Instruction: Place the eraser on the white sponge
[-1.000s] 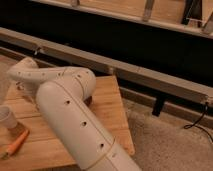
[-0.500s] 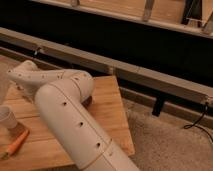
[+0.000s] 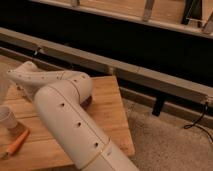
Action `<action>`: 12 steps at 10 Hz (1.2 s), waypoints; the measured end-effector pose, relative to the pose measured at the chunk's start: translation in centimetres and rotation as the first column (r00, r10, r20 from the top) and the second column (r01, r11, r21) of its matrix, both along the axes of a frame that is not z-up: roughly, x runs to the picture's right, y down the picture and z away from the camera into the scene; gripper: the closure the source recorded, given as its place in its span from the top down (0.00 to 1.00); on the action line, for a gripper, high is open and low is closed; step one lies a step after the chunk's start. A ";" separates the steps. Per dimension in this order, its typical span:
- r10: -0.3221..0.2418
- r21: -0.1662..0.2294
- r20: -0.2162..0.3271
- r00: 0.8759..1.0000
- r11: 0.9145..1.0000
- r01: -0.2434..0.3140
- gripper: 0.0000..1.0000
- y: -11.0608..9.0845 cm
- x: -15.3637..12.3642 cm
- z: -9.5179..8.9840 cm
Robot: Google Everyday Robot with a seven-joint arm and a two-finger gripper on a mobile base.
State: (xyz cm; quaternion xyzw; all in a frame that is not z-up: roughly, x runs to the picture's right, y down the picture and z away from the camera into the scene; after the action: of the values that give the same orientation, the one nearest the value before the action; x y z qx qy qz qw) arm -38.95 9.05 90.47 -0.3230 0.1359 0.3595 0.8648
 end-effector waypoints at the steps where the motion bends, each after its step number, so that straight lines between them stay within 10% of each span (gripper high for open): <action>1: -0.004 0.004 -0.003 1.000 1.000 0.004 0.80 -0.2 0.1 -0.1; 8: -0.010 0.024 -0.029 1.000 1.000 0.010 0.80 -1.9 0.6 -1.8; 12: 0.082 0.051 -0.082 0.993 0.996 -0.078 0.80 -5.3 3.1 -3.5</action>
State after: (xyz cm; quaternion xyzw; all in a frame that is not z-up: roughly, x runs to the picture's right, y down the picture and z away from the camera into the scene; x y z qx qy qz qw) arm -35.85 3.72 87.01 -0.2921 0.1505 0.4102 0.8508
